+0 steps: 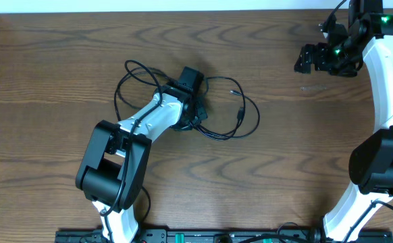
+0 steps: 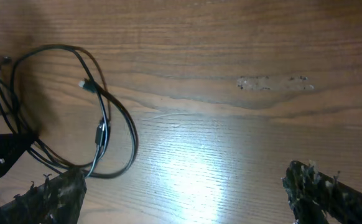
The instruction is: Untangle cables
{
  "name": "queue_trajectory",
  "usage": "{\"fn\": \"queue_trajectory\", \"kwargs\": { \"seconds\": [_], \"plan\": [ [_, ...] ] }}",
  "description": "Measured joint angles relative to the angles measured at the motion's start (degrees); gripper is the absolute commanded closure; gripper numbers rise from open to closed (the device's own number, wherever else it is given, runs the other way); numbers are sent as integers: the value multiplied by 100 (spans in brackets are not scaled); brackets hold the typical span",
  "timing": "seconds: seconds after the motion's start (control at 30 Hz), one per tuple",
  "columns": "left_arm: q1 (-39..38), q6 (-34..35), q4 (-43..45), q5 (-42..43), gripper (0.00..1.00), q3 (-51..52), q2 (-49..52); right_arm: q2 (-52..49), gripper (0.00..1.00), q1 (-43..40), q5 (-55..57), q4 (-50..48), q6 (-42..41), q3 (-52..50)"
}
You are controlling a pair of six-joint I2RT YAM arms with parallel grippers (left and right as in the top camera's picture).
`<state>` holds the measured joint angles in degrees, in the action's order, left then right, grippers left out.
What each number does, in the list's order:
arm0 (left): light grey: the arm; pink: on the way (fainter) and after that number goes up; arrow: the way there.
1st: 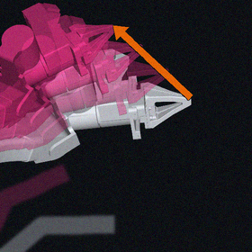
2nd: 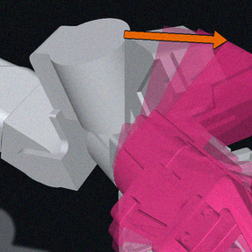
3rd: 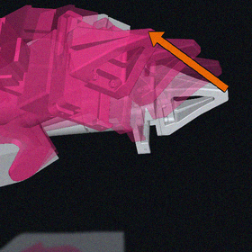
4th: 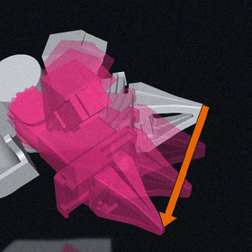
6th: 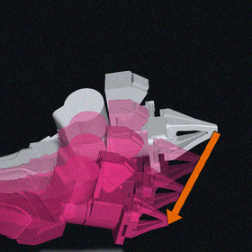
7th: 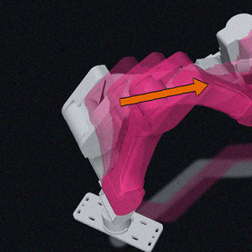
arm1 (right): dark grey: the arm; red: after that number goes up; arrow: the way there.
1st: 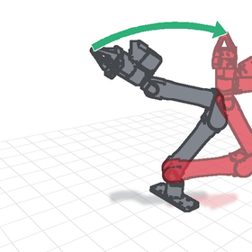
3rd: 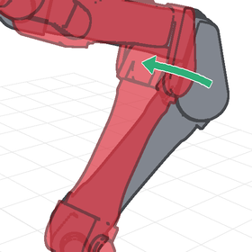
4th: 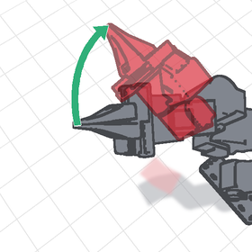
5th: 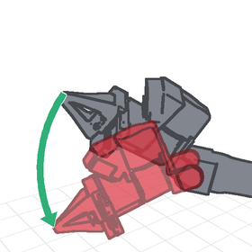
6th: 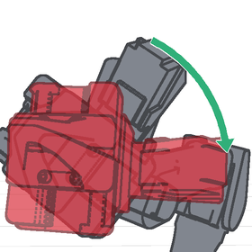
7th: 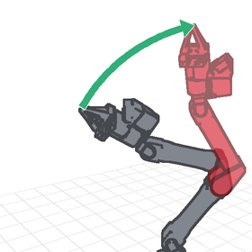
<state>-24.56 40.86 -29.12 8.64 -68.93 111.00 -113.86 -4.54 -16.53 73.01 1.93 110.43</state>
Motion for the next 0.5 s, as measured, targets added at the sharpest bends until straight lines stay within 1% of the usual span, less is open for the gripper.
{"fn": "queue_trajectory", "kwargs": {
  "seconds": [0.1, 0.23, 0.5],
  "plan": [
    [0, -92, -13, 0, 92, 0, -39, 0, 1, 2, 0, -2, 2, 0],
    [2, -302, -42, -2, 93, 0, -350, 0, 1, 4, 0, 0, 2, 0],
    [0, -785, -13, -2, 92, 0, -1906, 0, 1, 33, -2, -2, 2, 0]
  ]
}}
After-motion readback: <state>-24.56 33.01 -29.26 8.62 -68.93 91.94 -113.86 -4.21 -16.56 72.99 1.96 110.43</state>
